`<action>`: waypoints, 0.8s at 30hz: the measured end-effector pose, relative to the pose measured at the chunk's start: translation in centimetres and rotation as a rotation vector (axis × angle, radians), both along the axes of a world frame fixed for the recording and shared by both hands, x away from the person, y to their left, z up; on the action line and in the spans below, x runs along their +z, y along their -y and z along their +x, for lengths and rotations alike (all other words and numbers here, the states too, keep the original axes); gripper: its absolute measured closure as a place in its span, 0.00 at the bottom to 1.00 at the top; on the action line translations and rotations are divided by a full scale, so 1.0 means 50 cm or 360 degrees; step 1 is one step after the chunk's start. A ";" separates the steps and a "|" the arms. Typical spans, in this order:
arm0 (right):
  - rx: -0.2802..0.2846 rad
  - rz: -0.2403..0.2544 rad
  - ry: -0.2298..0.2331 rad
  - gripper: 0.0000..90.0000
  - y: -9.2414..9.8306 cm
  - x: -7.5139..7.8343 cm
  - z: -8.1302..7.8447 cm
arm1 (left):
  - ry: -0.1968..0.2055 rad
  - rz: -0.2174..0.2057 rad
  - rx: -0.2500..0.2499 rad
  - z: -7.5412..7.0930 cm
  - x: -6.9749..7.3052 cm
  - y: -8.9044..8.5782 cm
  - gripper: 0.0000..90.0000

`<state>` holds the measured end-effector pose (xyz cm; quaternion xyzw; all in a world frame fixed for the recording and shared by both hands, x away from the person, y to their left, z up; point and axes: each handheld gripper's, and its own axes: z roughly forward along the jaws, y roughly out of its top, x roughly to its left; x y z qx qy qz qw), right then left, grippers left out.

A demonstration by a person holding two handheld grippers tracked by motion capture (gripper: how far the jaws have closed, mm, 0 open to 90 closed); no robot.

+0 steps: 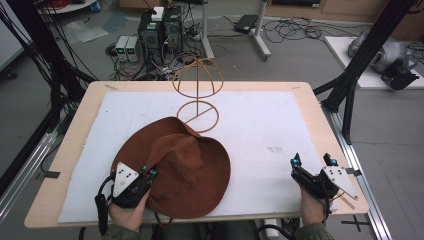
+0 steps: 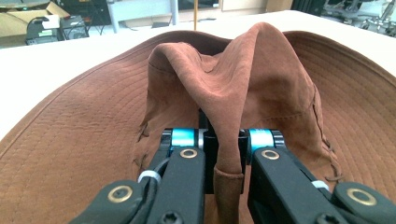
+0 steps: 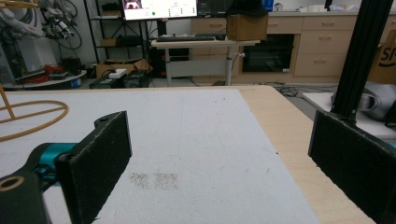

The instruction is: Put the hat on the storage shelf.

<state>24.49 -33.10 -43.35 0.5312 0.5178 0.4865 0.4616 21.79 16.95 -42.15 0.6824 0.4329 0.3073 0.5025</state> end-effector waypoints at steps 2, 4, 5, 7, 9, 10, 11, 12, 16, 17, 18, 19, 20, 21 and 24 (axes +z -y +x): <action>-0.0001 0.0001 0.0000 0.06 0.000 0.000 0.000 | 0.0013 -0.0003 0.0006 -0.001 0.000 -0.001 0.98; -0.0003 -0.0001 0.0000 0.06 0.000 0.000 0.000 | 0.0031 -0.0003 0.0014 -0.002 0.001 -0.002 0.98; -0.0005 -0.0002 0.0002 0.06 -0.001 0.000 0.000 | 0.0030 -0.0004 0.0032 -0.002 0.001 -0.002 0.98; -0.0004 -0.0005 0.0003 0.06 -0.001 0.000 0.001 | 0.0030 -0.0002 0.0050 -0.003 0.002 -0.004 0.98; -0.0002 -0.0005 -0.0005 0.06 -0.002 -0.001 0.001 | 0.0042 -0.0014 0.0045 -0.004 0.003 -0.005 0.98; -0.0001 -0.0008 -0.0004 0.06 -0.002 -0.001 0.001 | 0.0053 -0.0019 0.0038 -0.005 0.004 -0.006 0.98; 0.0000 -0.0009 -0.0004 0.06 -0.002 -0.001 0.001 | 0.0065 -0.0032 0.0029 -0.006 0.005 -0.007 0.98; 0.0001 -0.0005 -0.0006 0.06 -0.003 -0.001 0.001 | 0.0078 -0.0049 0.0022 -0.007 0.006 -0.008 0.98; 0.0000 -0.0002 -0.0006 0.06 -0.002 -0.001 0.001 | 0.0126 -0.0065 -0.0005 -0.014 0.013 -0.009 0.98; 0.0001 0.0000 -0.0007 0.06 -0.003 -0.001 0.002 | 0.0138 -0.0079 -0.0010 -0.015 0.014 -0.009 0.98; 0.0001 0.0000 -0.0007 0.06 -0.003 -0.001 0.002 | 0.0150 -0.0096 -0.0018 -0.016 0.016 -0.011 0.98; 0.0002 -0.0001 -0.0006 0.06 -0.002 -0.001 0.002 | 0.0165 -0.0134 -0.0024 -0.019 0.019 -0.013 0.98; 0.0002 -0.0003 -0.0005 0.06 -0.002 -0.001 0.002 | 0.0176 -0.0144 -0.0032 -0.021 0.022 -0.016 0.98; 0.0002 -0.0003 -0.0006 0.06 -0.002 -0.001 0.002 | 0.0191 -0.0159 -0.0031 -0.022 0.025 -0.018 0.98; 0.0002 0.0003 -0.0011 0.06 -0.002 -0.001 0.002 | 0.0218 -0.0248 -0.0025 -0.023 0.034 -0.028 0.98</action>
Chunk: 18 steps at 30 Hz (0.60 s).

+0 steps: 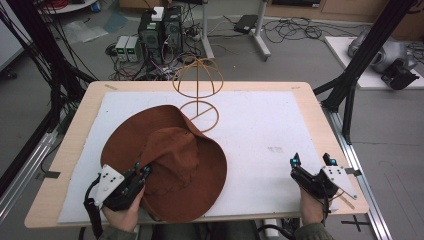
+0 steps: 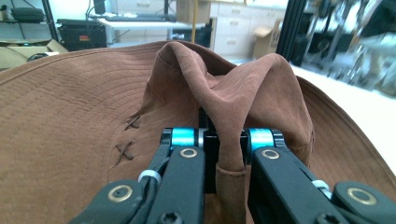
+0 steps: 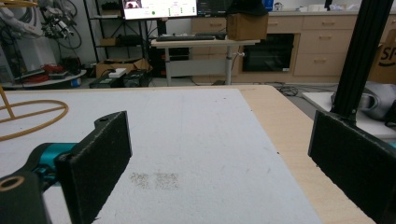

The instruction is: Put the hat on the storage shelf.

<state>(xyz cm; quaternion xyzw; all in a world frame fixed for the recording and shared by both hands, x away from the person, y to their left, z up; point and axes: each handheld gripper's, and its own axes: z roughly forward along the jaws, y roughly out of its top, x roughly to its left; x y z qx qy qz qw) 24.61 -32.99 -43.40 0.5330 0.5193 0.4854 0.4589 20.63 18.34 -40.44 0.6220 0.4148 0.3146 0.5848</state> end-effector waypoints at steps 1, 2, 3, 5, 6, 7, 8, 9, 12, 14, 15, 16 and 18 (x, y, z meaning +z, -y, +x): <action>0.0000 0.0000 0.0000 0.06 0.000 0.000 0.000 | 0.0014 -0.0027 0.0000 0.000 0.003 -0.004 0.98; 0.0004 -0.0005 0.0002 0.06 0.000 0.000 0.000 | 0.0023 -0.0041 -0.0003 0.001 0.006 -0.007 0.98; 0.0004 -0.0005 0.0002 0.06 0.000 0.000 0.000 | 0.0032 -0.0052 0.0001 0.001 0.007 -0.010 0.98; 0.0003 -0.0013 0.0002 0.06 -0.001 0.000 0.001 | 0.0058 -0.0098 -0.0003 0.001 0.011 -0.017 0.98; 0.0003 -0.0013 0.0002 0.06 -0.001 0.000 0.001 | 0.0062 -0.0117 0.0000 -0.001 0.012 -0.021 0.98; 0.0003 -0.0010 0.0002 0.06 -0.001 0.000 0.001 | 0.0072 -0.0145 0.0005 -0.002 0.013 -0.025 0.98; 0.0002 -0.0010 0.0002 0.06 0.000 0.000 0.001 | 0.0082 -0.0158 0.0015 -0.004 0.014 -0.028 0.98; 0.0001 -0.0009 0.0002 0.06 -0.001 0.000 0.002 | 0.0094 -0.0167 0.0027 -0.006 0.015 -0.031 0.98; 0.0002 -0.0006 -0.0002 0.06 -0.002 0.000 0.002 | 0.0123 -0.0195 0.0041 -0.006 0.021 -0.036 0.98; 0.0006 -0.0008 -0.0002 0.06 -0.003 -0.001 0.004 | 0.0139 -0.0223 0.0046 -0.005 0.028 -0.037 0.98; 0.0011 -0.0008 -0.0003 0.06 -0.005 0.000 0.004 | 0.0152 -0.0240 0.0044 -0.005 0.032 -0.037 0.98; 0.0016 -0.0017 0.0001 0.06 -0.005 0.000 0.005 | 0.0168 -0.0245 0.0046 -0.004 0.037 -0.037 0.98; 0.0018 -0.0014 0.0002 0.06 -0.008 0.000 0.007 | 0.0195 -0.0272 0.0039 0.000 0.048 -0.039 0.98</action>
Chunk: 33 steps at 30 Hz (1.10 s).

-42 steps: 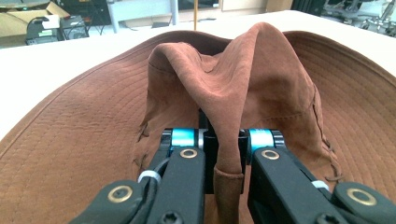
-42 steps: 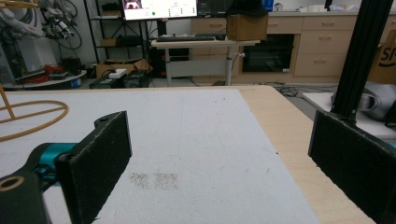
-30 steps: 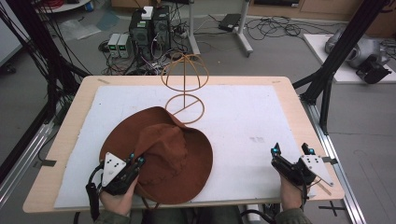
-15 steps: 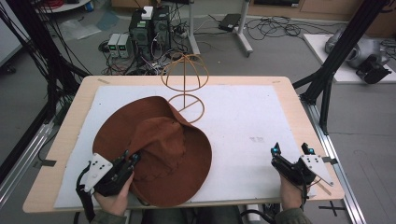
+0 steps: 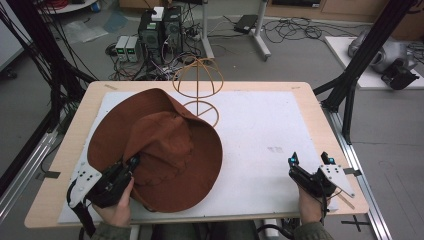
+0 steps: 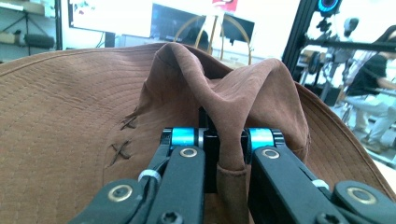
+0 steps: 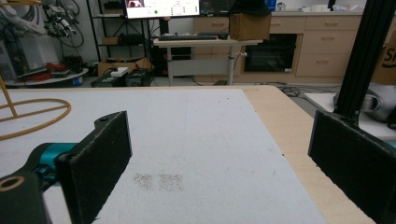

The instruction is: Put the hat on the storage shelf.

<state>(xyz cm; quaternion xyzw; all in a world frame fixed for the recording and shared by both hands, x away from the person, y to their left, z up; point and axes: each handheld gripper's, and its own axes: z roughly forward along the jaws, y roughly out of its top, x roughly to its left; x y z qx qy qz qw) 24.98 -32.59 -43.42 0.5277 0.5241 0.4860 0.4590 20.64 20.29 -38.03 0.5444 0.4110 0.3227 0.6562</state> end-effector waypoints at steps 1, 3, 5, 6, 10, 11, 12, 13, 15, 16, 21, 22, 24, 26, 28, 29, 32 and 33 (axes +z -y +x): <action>0.0003 -0.0004 -0.0004 0.06 0.000 0.000 0.001 | 0.0017 -0.0005 0.0001 0.002 0.006 -0.002 0.98; 0.0004 0.0001 0.0000 0.06 -0.001 -0.001 0.003 | 0.0048 -0.0043 0.0002 0.008 0.018 -0.003 0.98; 0.0008 0.0000 -0.0006 0.06 -0.002 -0.001 0.004 | 0.0082 -0.0071 0.0013 0.014 0.030 -0.005 0.98; 0.0013 -0.0006 -0.0002 0.06 -0.003 -0.001 0.006 | 0.0098 -0.0088 0.0018 0.016 0.035 -0.006 0.98; 0.0015 -0.0007 -0.0006 0.06 -0.005 -0.001 0.006 | 0.0156 -0.0133 0.0031 0.029 0.061 -0.010 0.98; 0.0016 -0.0007 -0.0008 0.06 -0.005 -0.001 0.006 | 0.0166 -0.0129 0.0032 0.033 0.069 -0.011 0.98; 0.0016 -0.0007 -0.0008 0.06 -0.005 -0.001 0.006 | 0.0182 -0.0131 0.0037 0.037 0.076 -0.010 0.98; 0.0014 -0.0003 -0.0005 0.06 -0.005 -0.001 0.007 | 0.0194 -0.0122 0.0036 0.042 0.084 -0.010 0.98; 0.0015 -0.0005 -0.0006 0.06 -0.005 -0.001 0.006 | 0.0210 -0.0131 0.0033 0.055 0.099 -0.007 0.98; 0.0015 -0.0004 -0.0005 0.06 -0.005 -0.001 0.006 | 0.0215 -0.0138 0.0036 0.063 0.106 -0.004 0.98; 0.0019 -0.0011 0.0001 0.06 -0.007 -0.001 0.007 | 0.0236 -0.0153 0.0019 0.102 0.132 0.018 0.98; 0.0022 -0.0008 -0.0005 0.06 -0.008 -0.001 0.007 | 0.0237 -0.0153 0.0007 0.112 0.137 0.025 0.98; 0.0023 -0.0009 -0.0009 0.06 -0.008 -0.001 0.007 | 0.0245 -0.0145 0.0006 0.129 0.147 0.036 0.98; 0.0022 -0.0013 0.0001 0.06 -0.007 -0.001 0.007 | 0.0252 -0.0134 0.0001 0.142 0.157 0.044 0.98; 0.0024 -0.0018 0.0002 0.06 -0.005 -0.001 0.007 | 0.0261 -0.0126 -0.0005 0.153 0.167 0.050 0.98; 0.0021 -0.0010 -0.0005 0.06 -0.006 -0.001 0.006 | 0.0263 -0.0125 -0.0010 0.159 0.172 0.052 0.98; 0.0022 -0.0016 -0.0004 0.06 -0.004 -0.002 0.006 | 0.0255 -0.0112 -0.0009 0.180 0.186 0.059 0.98; 0.0024 -0.0008 -0.0002 0.06 -0.004 -0.001 0.005 | 0.0257 -0.0103 -0.0007 0.187 0.191 0.062 0.98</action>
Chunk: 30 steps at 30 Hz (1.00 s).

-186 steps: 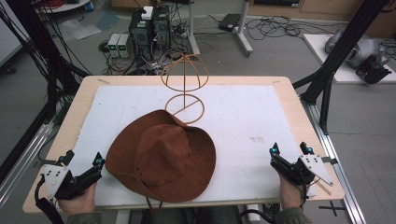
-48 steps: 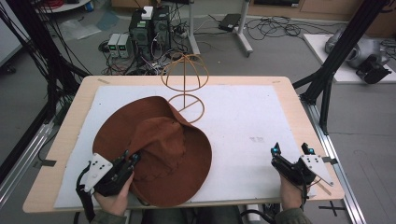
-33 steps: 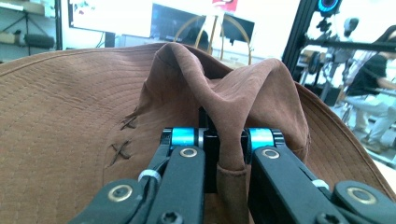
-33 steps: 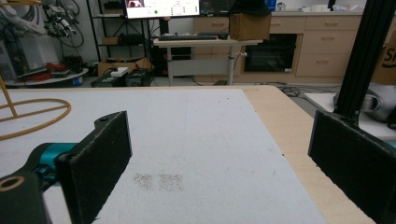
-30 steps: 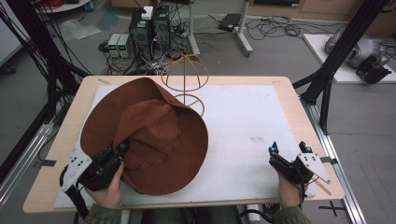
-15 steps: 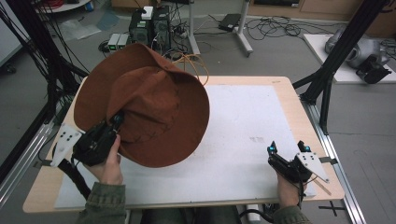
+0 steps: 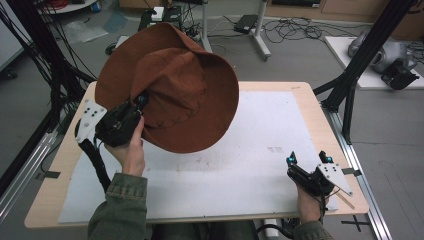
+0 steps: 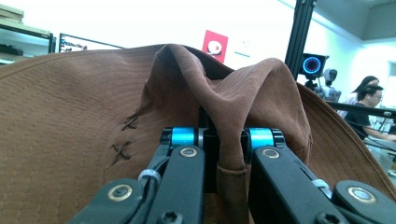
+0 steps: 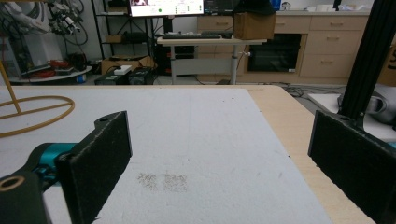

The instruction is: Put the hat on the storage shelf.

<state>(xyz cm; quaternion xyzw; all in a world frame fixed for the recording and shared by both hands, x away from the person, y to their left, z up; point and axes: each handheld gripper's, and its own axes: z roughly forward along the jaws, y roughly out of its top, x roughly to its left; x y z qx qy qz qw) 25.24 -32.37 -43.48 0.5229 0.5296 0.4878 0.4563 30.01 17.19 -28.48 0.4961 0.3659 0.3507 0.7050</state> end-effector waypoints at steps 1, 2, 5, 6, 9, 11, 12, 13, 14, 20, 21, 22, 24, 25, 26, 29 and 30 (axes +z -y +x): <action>-0.0002 -0.0002 0.0000 0.06 0.000 0.000 -0.001 | 0.0003 0.0000 -0.0002 0.006 0.005 0.004 0.98; -0.0003 -0.0002 -0.0002 0.06 0.000 0.000 -0.001 | 0.0002 0.0003 -0.0003 0.010 0.008 0.006 0.98; 0.0000 -0.0006 0.0001 0.06 -0.001 0.000 0.000 | 0.0010 0.0009 -0.0017 0.029 0.024 0.017 0.98; -0.0001 -0.0012 -0.0004 0.06 0.000 -0.001 0.000 | 0.0010 0.0003 -0.0020 0.034 0.029 0.022 0.98; 0.0002 -0.0010 -0.0004 0.06 -0.001 -0.001 0.001 | 0.0017 0.0015 -0.0023 0.051 0.045 0.031 0.98; 0.0001 -0.0010 -0.0008 0.06 -0.001 -0.001 0.000 | 0.0014 0.0020 -0.0019 0.066 0.056 0.038 0.98; 0.0004 -0.0011 -0.0003 0.06 0.000 -0.001 0.000 | 0.0009 0.0025 -0.0020 0.074 0.060 0.042 0.98; 0.0007 -0.0013 0.0000 0.06 0.000 -0.001 0.000 | 0.0002 0.0032 -0.0019 0.082 0.063 0.046 0.98; 0.0010 -0.0011 0.0001 0.06 0.000 -0.001 0.000 | 0.0003 0.0034 -0.0013 0.090 0.066 0.052 0.98; 0.0008 -0.0009 -0.0002 0.06 0.001 -0.002 0.001 | -0.0045 0.0070 -0.0030 0.144 0.073 0.087 0.98; 0.0010 -0.0001 -0.0010 0.06 0.002 -0.002 0.001 | -0.0059 0.0066 -0.0038 0.155 0.073 0.092 0.98; 0.0010 -0.0001 -0.0010 0.06 0.002 -0.002 0.001 | -0.0072 0.0056 -0.0043 0.166 0.073 0.097 0.98; 0.0013 -0.0005 -0.0009 0.06 0.003 -0.002 0.001 | -0.0099 0.0046 -0.0042 0.186 0.072 0.105 0.98; 0.0012 -0.0003 -0.0012 0.06 0.003 -0.003 0.001 | -0.0106 0.0057 -0.0034 0.195 0.071 0.108 0.98; 0.0012 -0.0004 -0.0014 0.06 0.004 -0.003 0.001 | -0.0113 0.0056 -0.0030 0.202 0.070 0.110 0.98; 0.0017 -0.0017 -0.0012 0.06 0.006 -0.004 0.001 | -0.0125 0.0034 -0.0034 0.217 0.063 0.117 0.98; 0.0018 -0.0012 -0.0016 0.06 0.007 -0.004 0.000 | -0.0131 0.0039 -0.0036 0.220 0.061 0.119 0.98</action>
